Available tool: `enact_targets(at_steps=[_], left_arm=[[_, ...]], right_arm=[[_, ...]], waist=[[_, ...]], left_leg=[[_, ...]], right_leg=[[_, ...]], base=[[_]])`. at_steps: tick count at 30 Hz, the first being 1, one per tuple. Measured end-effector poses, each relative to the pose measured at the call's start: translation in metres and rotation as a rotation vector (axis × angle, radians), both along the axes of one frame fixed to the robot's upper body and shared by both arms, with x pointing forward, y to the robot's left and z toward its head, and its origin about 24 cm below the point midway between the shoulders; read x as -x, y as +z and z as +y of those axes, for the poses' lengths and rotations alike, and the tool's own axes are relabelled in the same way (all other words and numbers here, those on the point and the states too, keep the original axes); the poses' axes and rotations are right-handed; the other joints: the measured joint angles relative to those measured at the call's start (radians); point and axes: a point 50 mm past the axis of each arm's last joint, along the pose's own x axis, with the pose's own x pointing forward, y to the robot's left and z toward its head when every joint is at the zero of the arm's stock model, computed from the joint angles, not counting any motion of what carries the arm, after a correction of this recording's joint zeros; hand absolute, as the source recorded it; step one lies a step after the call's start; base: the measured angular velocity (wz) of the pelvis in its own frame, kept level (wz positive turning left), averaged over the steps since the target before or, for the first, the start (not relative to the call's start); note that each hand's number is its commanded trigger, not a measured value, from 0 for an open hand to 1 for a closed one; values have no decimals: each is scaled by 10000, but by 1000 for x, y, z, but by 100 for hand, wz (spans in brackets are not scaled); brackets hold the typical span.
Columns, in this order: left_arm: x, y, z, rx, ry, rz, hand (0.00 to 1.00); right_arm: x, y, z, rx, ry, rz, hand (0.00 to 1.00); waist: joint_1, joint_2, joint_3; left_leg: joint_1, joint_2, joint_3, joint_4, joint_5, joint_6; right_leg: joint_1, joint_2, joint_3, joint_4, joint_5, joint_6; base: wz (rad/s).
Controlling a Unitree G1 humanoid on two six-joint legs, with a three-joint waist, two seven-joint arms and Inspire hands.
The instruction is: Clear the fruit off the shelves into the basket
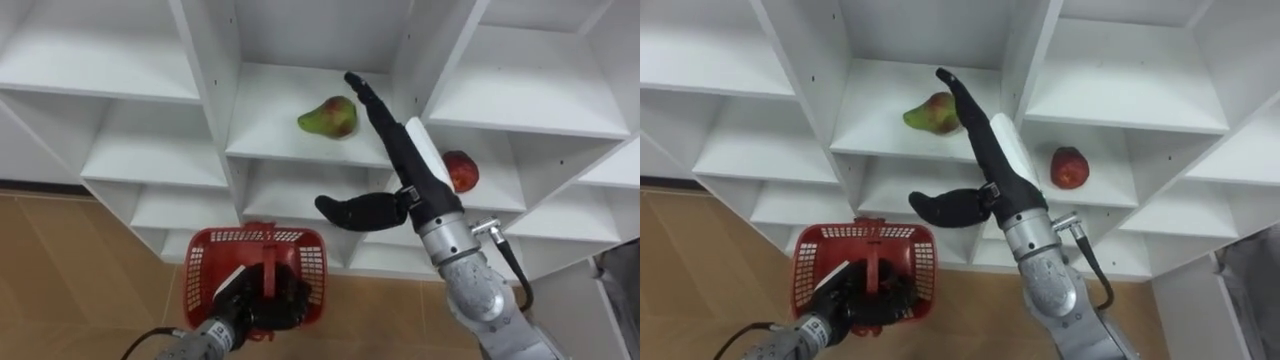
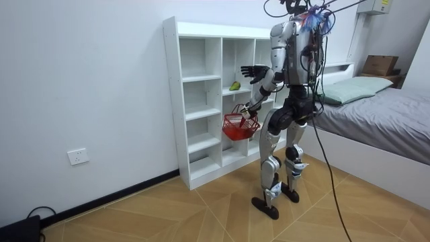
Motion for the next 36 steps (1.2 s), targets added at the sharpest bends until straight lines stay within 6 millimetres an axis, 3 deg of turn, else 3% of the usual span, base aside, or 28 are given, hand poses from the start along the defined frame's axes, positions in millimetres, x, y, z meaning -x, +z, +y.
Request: enact_targets(at_steps=[12, 18, 25, 32, 36], left_arm=[[1, -3, 4, -59, -65, 232, 100], [-2, -3, 10, -138, 134, 208, 100], [2, -8, 14, -299, 197, 539, 100], [2, -8, 15, -333, 192, 538, 100], [2, -8, 17, -442, 162, 528, 100]], right_arm=[[-9, 14, 3, -64, 85, -754, 0], [-9, 15, 4, -25, 97, -772, 0], [-13, 17, 6, -13, 151, -892, 0], [-23, 5, 1, 387, -105, -390, 0], [-31, 12, 0, 644, -226, -749, 0]], waist=[[97, -32, 19], [256, -157, 87], [248, -170, 86], [260, -177, 84], [263, -183, 82]], left_leg=[[-101, -15, -133, -48, -5, -8], [-120, -27, -207, -38, -5, -9], [-105, -75, -378, 3, -3, -5], [-115, -115, -483, 7, 0, -1], [-123, -116, -539, 4, 0, -2]], right_leg=[[32, -6, -193, -169, -4, 3], [52, -13, -251, -168, -4, 3], [189, -76, -474, -171, -22, 28], [239, -113, -583, -185, -41, 45], [240, -115, -599, -184, -59, 38]], base=[[3], [2], [9], [4], [3]])
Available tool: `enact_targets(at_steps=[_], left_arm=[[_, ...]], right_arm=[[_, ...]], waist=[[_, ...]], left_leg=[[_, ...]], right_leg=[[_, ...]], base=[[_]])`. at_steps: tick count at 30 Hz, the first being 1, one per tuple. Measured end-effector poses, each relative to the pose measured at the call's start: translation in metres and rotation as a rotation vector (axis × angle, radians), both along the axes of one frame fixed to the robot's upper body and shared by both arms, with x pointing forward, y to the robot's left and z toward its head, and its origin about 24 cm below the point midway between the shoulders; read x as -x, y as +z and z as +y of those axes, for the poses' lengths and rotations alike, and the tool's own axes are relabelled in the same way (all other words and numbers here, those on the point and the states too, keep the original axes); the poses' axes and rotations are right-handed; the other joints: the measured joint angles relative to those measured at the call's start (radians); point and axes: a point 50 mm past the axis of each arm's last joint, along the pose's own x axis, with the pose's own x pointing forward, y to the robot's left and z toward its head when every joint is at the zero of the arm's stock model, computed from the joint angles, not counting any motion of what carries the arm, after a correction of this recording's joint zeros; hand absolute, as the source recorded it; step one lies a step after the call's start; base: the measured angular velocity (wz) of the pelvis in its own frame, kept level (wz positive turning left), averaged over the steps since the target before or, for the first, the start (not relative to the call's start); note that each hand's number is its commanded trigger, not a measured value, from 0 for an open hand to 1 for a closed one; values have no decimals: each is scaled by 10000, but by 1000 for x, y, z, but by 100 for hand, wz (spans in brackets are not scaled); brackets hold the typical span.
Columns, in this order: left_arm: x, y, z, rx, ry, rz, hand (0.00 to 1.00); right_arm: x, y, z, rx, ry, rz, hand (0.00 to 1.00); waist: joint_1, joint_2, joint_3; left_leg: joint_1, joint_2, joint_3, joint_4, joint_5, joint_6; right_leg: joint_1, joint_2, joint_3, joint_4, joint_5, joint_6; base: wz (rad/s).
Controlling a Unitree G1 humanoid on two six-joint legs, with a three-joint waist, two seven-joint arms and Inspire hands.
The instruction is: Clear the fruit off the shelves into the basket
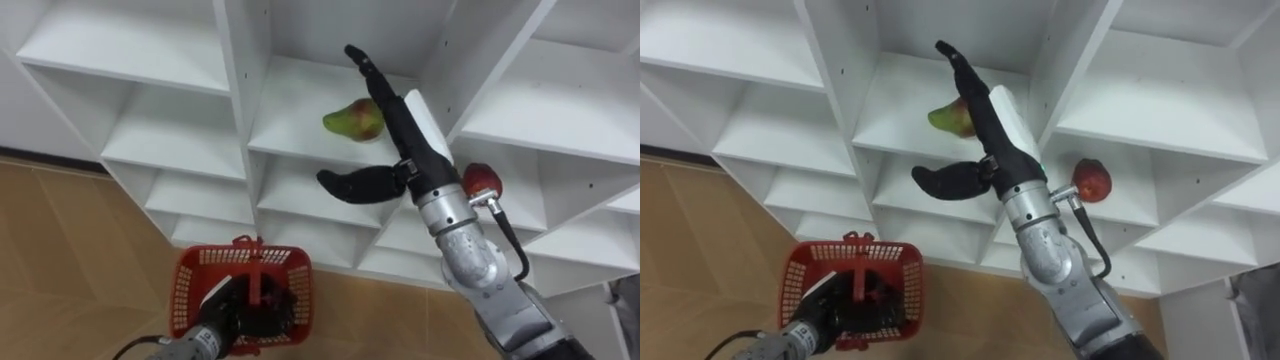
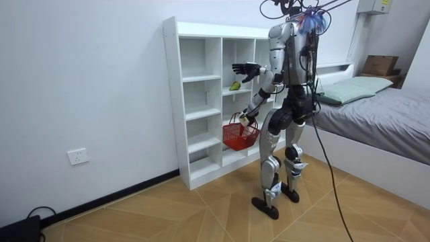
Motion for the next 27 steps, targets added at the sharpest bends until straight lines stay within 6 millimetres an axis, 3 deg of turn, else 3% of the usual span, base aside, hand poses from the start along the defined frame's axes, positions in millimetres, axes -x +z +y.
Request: enact_targets(at_steps=[6, 12, 22, 27], left_arm=[[0, 0, 2, -54, -14, 3, 100], [0, 1, 8, -241, -63, 1, 100], [-2, 2, 10, -569, -374, 6, 100], [1, 0, 15, -912, -1006, 266, 100]], right_arm=[[-11, 10, -4, -36, -369, -437, 0], [-20, 2, -13, 247, -1117, -265, 0], [-37, 4, -27, 878, -1554, -278, 0], [-43, 6, -30, 1085, -1723, -219, 0]], waist=[[35, -99, 25], [56, -352, 18], [47, -371, 21], [64, -496, 22]], left_leg=[[6, -16, -63, 2, 1, 0], [-60, -15, -107, 59, 1, -2], [-134, -25, -230, 178, 0, -2], [-204, -35, -313, 211, 3, -3]], right_leg=[[37, -5, -51, 18, -5, 6], [36, -6, -130, 14, -15, 2], [64, -4, -141, 25, -12, -2], [50, -9, -223, 14, -16, -2]], base=[[2], [2], [3], [4]])
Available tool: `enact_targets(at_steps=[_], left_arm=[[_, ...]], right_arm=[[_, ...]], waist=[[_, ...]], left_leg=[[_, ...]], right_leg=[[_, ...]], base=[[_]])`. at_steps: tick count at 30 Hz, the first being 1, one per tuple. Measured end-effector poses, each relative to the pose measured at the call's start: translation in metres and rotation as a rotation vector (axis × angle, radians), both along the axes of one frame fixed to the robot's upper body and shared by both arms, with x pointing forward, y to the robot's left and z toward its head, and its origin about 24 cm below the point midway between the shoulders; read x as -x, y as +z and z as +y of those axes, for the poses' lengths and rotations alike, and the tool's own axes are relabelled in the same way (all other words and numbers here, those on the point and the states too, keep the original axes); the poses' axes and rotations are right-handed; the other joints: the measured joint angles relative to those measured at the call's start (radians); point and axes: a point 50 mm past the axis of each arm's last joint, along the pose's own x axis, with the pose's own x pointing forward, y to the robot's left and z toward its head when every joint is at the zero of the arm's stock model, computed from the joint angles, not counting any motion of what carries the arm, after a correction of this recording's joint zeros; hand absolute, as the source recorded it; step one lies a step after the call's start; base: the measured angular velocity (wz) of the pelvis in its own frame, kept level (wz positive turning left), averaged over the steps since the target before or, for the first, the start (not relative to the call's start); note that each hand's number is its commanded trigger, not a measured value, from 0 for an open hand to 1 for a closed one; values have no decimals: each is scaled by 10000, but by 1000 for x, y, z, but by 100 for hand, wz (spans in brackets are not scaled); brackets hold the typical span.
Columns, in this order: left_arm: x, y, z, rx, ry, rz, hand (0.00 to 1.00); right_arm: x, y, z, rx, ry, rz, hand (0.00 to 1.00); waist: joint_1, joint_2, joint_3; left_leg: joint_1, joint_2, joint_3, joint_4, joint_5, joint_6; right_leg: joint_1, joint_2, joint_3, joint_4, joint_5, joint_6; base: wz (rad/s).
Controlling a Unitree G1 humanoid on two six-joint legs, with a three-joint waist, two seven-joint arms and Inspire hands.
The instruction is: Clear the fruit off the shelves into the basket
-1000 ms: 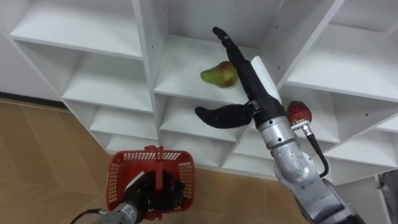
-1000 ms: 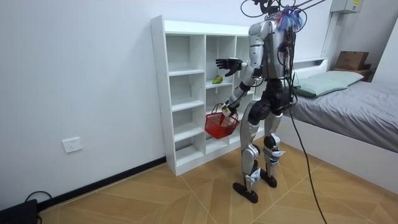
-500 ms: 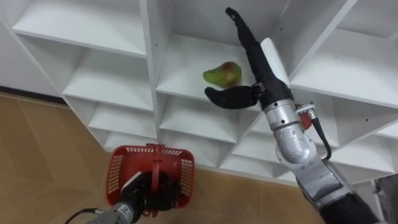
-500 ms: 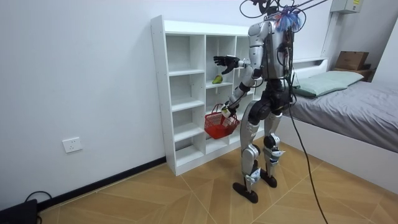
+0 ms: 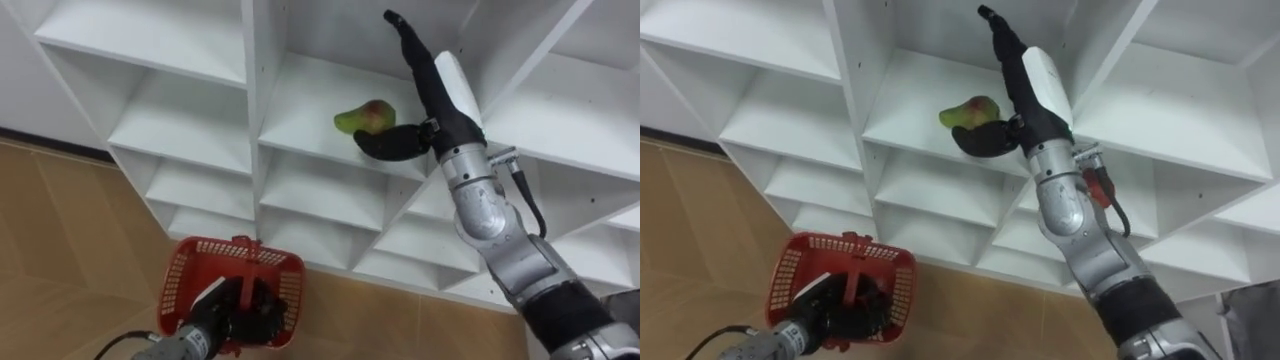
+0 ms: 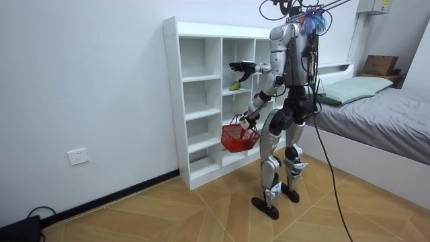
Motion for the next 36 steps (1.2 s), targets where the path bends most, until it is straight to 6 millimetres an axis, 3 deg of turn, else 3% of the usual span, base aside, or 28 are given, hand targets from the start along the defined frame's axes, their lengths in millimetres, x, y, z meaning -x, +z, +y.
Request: enact_targets(at_steps=[18, 23, 28, 36], left_arm=[[-1, 1, -2, 274, -158, 192, 100], [-4, 4, -1, 303, -282, 70, 100], [-4, 4, 0, 189, -350, 71, 100], [-5, 5, 2, 88, -352, 34, 100]], right_arm=[[-9, -14, -17, 703, -445, 1163, 0], [-12, -19, -22, 922, -499, 1621, 0], [-14, -29, -31, 1252, -776, 2332, 0], [-19, -24, -33, 1570, -613, 2336, 0]], waist=[[258, -60, 2], [377, -221, 56], [488, -296, 52], [522, -299, 54]], left_leg=[[-264, -62, -258, 155, 7, 13], [-313, -90, -312, 182, 10, 18], [-397, -131, -413, 190, 15, 29], [-485, -126, -429, 186, 16, 29]], right_leg=[[-58, -48, -250, 0, -7, 11], [-88, -55, -253, 2, -11, 18], [-110, -89, -415, -3, -21, 35], [-188, -89, -443, 6, -21, 34]], base=[[4], [2], [7], [1]])
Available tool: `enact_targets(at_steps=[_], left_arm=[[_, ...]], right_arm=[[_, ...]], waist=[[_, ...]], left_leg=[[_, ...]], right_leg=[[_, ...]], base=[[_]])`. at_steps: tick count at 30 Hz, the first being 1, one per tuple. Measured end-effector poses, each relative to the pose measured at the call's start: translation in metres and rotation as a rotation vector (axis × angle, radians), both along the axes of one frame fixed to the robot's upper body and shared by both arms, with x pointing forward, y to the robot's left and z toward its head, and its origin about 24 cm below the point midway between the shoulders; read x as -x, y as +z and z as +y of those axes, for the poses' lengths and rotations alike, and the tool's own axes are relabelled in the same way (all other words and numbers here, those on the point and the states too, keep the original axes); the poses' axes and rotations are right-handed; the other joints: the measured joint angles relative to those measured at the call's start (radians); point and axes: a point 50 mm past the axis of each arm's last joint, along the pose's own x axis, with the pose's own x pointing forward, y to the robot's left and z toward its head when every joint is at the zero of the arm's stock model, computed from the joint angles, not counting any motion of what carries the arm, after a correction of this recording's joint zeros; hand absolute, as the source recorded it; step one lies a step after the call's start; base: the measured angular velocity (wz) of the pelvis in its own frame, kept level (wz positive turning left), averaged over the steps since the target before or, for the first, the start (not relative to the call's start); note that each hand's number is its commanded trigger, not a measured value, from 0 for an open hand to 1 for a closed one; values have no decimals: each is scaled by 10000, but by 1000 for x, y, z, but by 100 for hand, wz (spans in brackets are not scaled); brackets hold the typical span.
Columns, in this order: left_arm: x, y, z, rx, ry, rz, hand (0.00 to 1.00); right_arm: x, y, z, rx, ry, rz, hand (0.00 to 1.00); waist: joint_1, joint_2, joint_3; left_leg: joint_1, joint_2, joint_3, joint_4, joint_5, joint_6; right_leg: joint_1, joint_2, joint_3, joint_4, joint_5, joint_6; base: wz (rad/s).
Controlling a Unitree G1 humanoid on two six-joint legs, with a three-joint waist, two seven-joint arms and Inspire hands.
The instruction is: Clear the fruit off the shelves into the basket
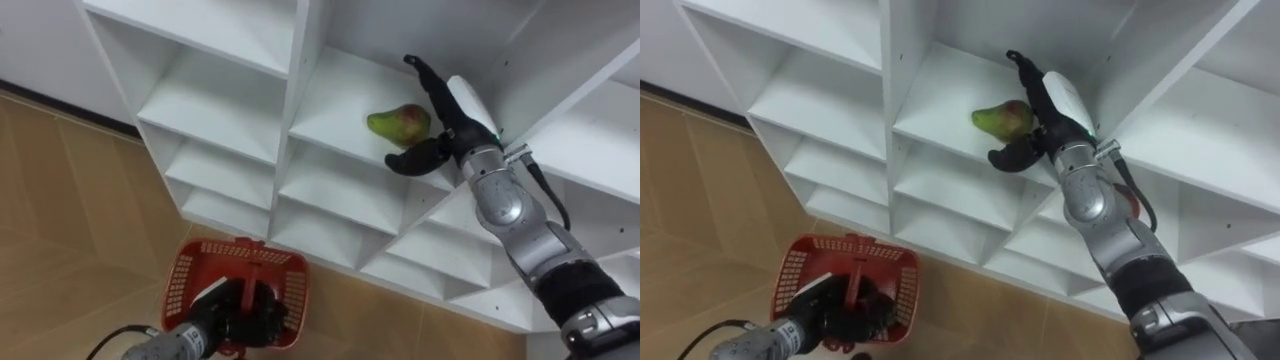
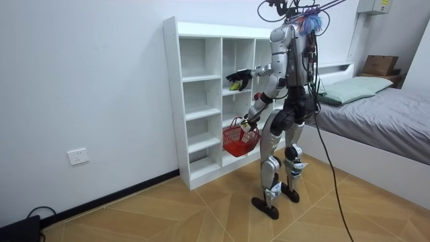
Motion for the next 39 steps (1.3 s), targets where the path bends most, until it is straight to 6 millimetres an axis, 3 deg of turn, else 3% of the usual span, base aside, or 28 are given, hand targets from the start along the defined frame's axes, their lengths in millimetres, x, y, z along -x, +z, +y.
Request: enact_targets(at_steps=[22, 39], left_arm=[[-4, 3, 3, -14, 183, -162, 100], [-1, -1, 5, -130, 222, 251, 100]], right_arm=[[-10, 9, -9, 509, -208, -126, 0], [-11, 1, -18, -825, -247, 1230, 0]], waist=[[38, -79, 44], [254, -51, 66]], left_leg=[[-274, -6, -39, -7, 9, 9], [-199, 2, -39, -69, 103, 0]], right_leg=[[-223, -2, -33, 18, 3, -3], [-169, 15, -25, 16, 42, -34]], base=[[0], [0]])
